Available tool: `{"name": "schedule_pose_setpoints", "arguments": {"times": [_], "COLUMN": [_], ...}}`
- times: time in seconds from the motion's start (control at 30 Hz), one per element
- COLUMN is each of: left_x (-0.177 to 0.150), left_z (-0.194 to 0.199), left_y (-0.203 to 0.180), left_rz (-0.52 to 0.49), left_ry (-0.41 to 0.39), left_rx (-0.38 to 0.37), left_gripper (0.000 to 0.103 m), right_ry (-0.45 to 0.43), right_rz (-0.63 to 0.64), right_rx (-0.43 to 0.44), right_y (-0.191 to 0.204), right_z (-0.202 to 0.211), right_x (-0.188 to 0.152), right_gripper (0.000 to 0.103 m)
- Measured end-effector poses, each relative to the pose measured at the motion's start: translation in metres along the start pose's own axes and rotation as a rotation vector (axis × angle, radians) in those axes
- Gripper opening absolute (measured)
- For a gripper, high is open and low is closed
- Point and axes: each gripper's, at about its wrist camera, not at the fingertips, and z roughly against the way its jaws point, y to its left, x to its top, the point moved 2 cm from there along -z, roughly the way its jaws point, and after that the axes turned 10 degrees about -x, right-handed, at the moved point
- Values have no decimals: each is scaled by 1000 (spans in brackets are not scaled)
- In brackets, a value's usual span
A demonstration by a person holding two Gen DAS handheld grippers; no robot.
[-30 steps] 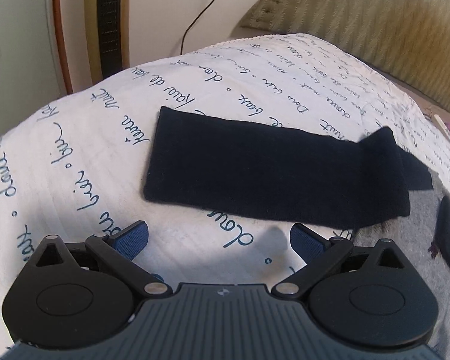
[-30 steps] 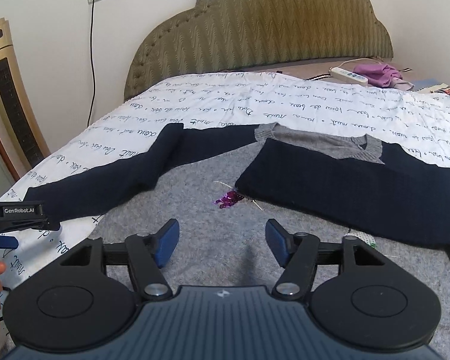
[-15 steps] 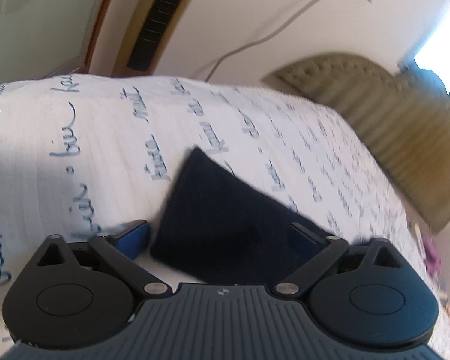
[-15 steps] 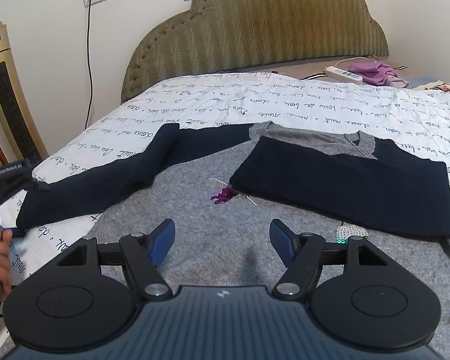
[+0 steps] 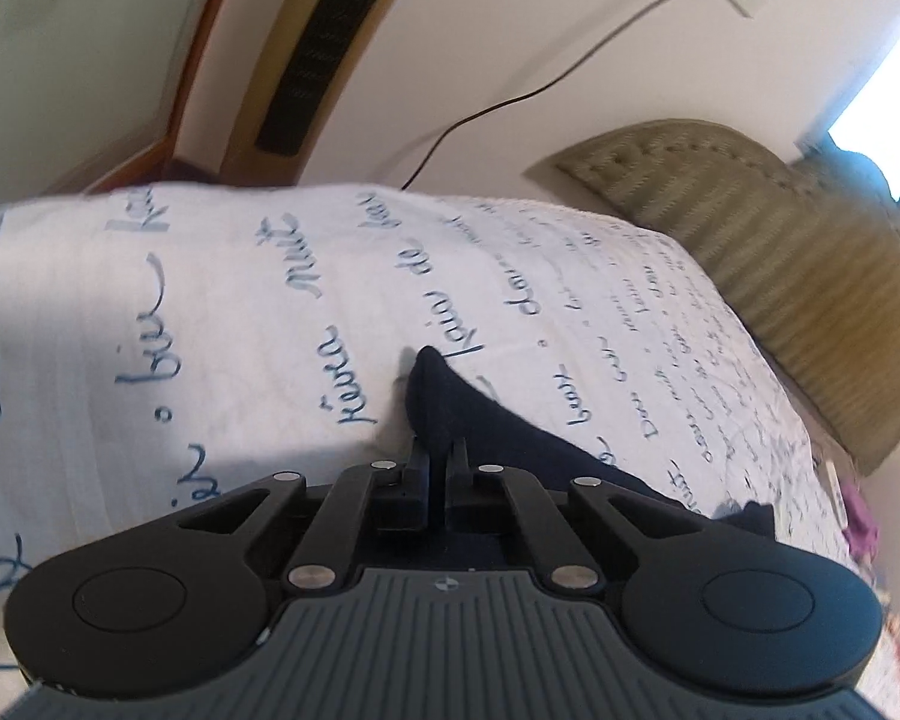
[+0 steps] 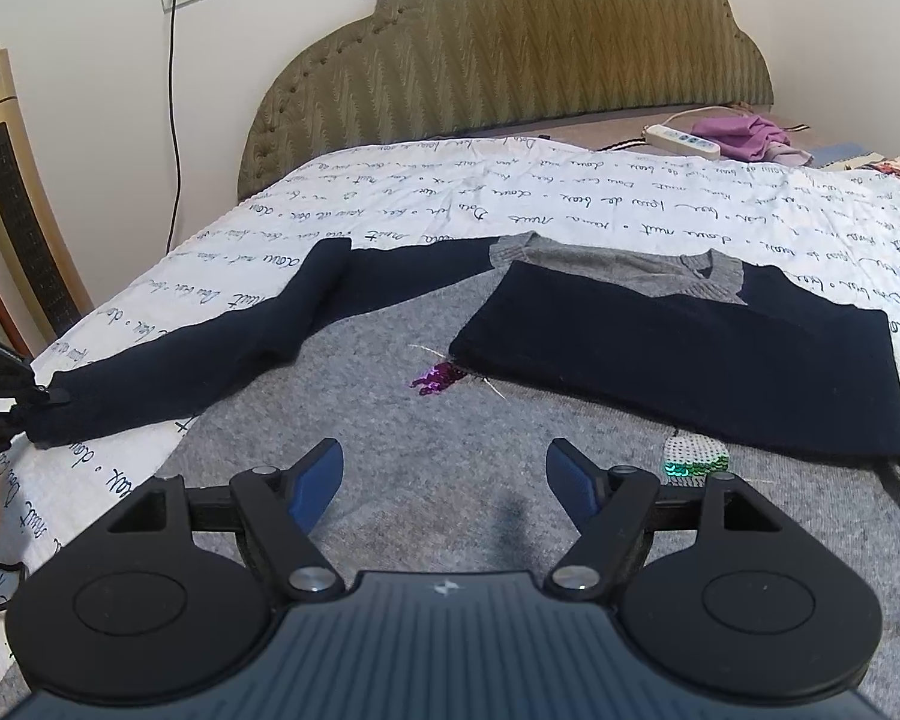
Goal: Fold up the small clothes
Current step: 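Fold the held sleeve across the sweater body and release it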
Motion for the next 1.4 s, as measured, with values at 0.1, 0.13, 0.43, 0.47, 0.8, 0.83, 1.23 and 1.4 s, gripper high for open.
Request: {"name": "schedule_pose_setpoints", "arguments": {"times": [0.1,0.13,0.43,0.47,0.8,0.83,1.23,1.4], "left_x": [5,8,57,63,48,40,-58,-93], "left_z": [6,8,11,10,4,4,0,-5], "left_y": [-9,-11,-42,-47,-130,-140,-214,-240], "left_rz": [-50,-64,-246,-277,-519,-544,-672,-723], "left_ry": [-14,-26,-205,-228,-248,-242,-90,-31], "left_rx": [-33,-40,123,147,73,47,-200,-273], "left_gripper": [2,2,2,2,2,2,2,2], "right_ry": [6,7,6,6,11,11,10,3], "right_rz": [-9,-10,-32,-38,-106,-109,-198,-239], "right_rx": [0,1,-2,-4,-21,-24,-48,-55], "right_y": [-3,-4,-17,-20,-46,-48,-84,-100], "right_z": [0,0,1,1,0,-1,-11,-14], "right_x": [-1,-1,-1,-2,-4,-4,1,7], "right_gripper": [75,75,75,75,76,76,77,77]}}
